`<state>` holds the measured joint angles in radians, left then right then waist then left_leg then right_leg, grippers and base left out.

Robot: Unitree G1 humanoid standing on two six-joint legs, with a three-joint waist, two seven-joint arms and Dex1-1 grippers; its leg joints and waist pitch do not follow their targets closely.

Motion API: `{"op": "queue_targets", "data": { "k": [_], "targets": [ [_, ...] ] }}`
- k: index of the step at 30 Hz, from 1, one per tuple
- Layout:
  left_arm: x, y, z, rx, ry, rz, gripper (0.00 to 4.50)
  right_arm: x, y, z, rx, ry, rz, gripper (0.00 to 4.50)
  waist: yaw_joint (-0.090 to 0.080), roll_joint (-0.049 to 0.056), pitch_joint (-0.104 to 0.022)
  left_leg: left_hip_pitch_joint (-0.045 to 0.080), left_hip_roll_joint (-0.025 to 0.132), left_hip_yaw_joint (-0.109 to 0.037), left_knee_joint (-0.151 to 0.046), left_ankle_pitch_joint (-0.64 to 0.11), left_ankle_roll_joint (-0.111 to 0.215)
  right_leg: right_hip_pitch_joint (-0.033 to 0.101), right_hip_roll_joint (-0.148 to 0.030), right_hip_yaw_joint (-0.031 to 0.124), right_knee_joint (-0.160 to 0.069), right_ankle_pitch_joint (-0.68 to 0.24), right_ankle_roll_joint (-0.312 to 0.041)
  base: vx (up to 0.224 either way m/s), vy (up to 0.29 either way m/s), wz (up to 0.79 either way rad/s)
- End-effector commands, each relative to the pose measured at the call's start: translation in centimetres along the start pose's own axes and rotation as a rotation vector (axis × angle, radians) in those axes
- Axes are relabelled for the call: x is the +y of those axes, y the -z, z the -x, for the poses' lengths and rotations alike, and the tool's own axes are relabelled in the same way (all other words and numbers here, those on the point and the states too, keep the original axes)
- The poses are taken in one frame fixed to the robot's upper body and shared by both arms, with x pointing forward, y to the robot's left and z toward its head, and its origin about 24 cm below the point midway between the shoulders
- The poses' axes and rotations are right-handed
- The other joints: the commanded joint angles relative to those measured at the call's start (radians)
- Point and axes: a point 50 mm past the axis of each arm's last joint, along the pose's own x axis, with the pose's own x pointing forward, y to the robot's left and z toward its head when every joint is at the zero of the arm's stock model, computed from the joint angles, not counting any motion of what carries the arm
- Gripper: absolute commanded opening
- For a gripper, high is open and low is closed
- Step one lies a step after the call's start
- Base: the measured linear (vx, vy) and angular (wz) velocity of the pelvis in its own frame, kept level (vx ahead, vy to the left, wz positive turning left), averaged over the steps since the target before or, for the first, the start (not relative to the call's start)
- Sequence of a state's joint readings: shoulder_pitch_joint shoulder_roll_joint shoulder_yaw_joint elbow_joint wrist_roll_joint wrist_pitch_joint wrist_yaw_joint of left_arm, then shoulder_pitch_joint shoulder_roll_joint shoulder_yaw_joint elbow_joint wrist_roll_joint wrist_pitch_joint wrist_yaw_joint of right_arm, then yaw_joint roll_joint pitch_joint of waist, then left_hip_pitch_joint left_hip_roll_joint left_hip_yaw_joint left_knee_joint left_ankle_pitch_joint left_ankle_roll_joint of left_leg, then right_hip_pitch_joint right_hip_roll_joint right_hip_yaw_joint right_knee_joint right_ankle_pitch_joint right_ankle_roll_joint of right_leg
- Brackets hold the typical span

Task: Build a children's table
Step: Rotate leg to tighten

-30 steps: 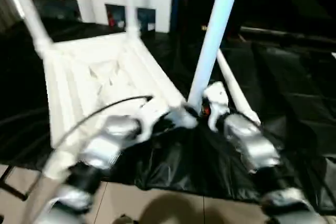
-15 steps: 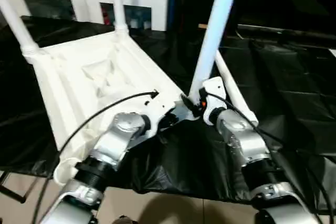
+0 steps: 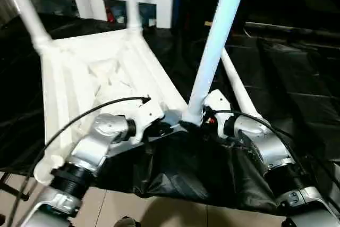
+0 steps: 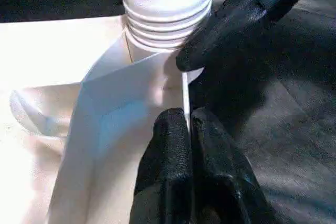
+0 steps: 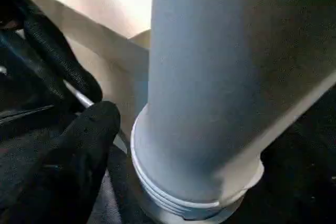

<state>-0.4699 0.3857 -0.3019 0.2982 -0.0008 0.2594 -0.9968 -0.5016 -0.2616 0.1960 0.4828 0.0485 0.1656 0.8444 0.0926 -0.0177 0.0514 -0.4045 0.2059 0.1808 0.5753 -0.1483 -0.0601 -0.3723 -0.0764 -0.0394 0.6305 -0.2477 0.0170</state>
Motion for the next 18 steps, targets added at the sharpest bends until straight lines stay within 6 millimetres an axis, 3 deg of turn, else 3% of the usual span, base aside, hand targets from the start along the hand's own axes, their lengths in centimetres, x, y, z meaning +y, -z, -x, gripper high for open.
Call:
{"op": "queue_targets", "data": {
  "k": [1, 2, 12, 16, 18],
  "targets": [
    [-0.4, -1.4, 0.0, -0.057, 0.053, -0.068, 0.00, -0.2, -0.2, 0.3, 0.008, -0.014, 0.015, 3.76, -0.005, 0.005, -0.063, 0.040, 0.027, -0.004, -0.059, -0.160, 0.019, 0.029, -0.052, 0.032, -0.061, 0.104, -0.240, 0.000, 0.000, 0.00],
    [-0.4, -1.4, 0.1, -0.058, 0.059, -0.068, 0.00, -0.1, -0.2, 0.3, 0.006, -0.019, 0.015, 3.65, -0.005, -0.001, -0.064, 0.040, 0.027, -0.003, -0.059, -0.159, 0.019, 0.030, -0.051, 0.032, -0.062, 0.101, -0.239, 0.000, 0.000, 0.00],
    [-0.7, -0.7, 0.6, -0.046, 0.108, -0.056, 0.00, 0.4, -0.5, 0.5, -0.016, -0.104, 0.023, 2.85, -0.002, -0.002, -0.069, 0.038, 0.026, -0.002, -0.052, -0.109, 0.042, 0.032, -0.052, 0.031, -0.054, 0.138, -0.242, 0.000, 0.000, 0.00],
    [-0.9, -0.5, 0.7, -0.044, 0.118, -0.049, 0.00, 0.5, -0.4, 0.6, -0.017, -0.122, 0.021, 2.76, -0.002, -0.010, -0.071, 0.036, 0.025, 0.000, -0.050, -0.094, 0.052, 0.033, -0.052, 0.031, -0.053, 0.143, -0.244, 0.000, 0.000, 0.00],
    [-0.9, -0.4, 0.7, -0.042, 0.123, -0.045, 0.00, 0.6, -0.3, 0.6, -0.016, -0.131, 0.013, 2.75, -0.001, -0.007, -0.071, 0.037, 0.026, -0.001, -0.049, -0.091, 0.053, 0.033, -0.052, 0.031, -0.051, 0.142, -0.245, 0.000, 0.000, 0.00]
  ]
}}
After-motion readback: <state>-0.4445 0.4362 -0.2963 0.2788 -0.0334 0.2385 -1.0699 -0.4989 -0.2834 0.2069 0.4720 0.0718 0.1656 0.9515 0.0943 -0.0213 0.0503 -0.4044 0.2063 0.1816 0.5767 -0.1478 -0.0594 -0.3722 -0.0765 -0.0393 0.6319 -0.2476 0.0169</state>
